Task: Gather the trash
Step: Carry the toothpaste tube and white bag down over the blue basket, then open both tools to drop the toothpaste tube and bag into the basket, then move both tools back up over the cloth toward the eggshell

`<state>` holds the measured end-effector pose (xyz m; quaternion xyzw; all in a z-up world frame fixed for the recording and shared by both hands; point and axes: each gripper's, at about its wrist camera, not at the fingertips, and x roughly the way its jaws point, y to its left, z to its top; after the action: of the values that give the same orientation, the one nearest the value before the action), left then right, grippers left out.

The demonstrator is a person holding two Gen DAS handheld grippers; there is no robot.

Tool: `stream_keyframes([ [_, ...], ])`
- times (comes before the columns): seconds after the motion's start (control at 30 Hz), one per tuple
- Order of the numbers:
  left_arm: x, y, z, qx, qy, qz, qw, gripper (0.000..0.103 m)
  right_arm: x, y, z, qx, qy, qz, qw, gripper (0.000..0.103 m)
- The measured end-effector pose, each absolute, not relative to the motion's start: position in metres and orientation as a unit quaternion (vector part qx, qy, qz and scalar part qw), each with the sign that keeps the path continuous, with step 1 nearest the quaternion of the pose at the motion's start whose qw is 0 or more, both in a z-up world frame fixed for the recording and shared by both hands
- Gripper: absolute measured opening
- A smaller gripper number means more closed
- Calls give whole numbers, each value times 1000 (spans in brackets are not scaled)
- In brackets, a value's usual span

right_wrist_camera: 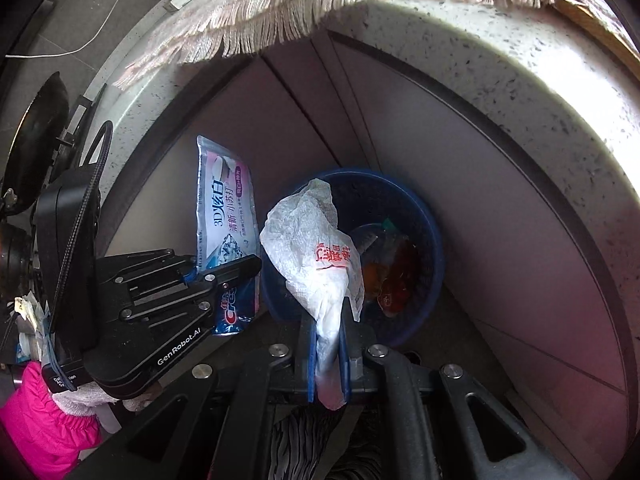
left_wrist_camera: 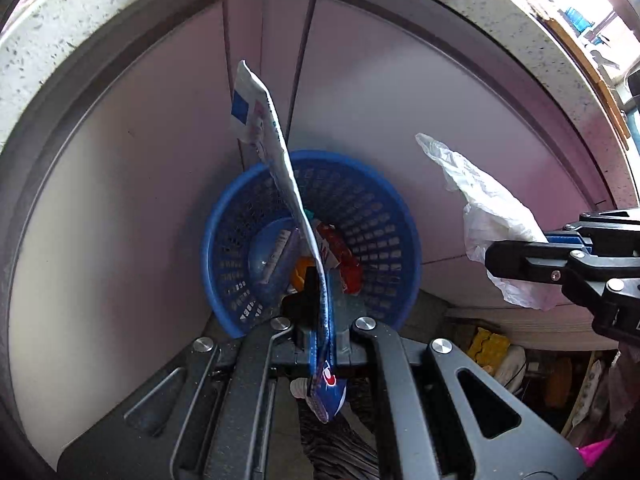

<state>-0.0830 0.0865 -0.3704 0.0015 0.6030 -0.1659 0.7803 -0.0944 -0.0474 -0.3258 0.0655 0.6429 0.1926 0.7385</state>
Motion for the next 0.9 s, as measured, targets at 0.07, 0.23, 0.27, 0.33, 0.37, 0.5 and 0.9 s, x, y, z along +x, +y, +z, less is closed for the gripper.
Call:
stream_keyframes([
  [0.07, -80, 86, -373, 3, 602, -165, 781, 1, -92, -46, -328, 65, 645, 191, 737, 8],
  [0.23, -81, 84, -372, 16, 597, -162, 785, 1, -84, -45, -331, 62, 646, 191, 736, 12],
  [0.27, -80, 84, -371, 17, 596, -162, 786, 1, -83, -44, -330, 61, 646, 191, 737, 13],
  [0.33, -78, 86, -372, 16, 595, -160, 787, 1, -79, -44, -331, 63, 644, 191, 738, 20],
  [0.37, -76, 86, -373, 16, 595, -159, 788, 1, -78, -41, -331, 63, 643, 191, 739, 23],
  [0.5, -75, 87, -374, 18, 596, -159, 787, 3, -80, -41, -328, 63, 642, 191, 740, 24],
  [0.9, -80, 85, -368, 21, 591, -159, 791, 37, -80, -39, -322, 61, 642, 187, 741, 34],
])
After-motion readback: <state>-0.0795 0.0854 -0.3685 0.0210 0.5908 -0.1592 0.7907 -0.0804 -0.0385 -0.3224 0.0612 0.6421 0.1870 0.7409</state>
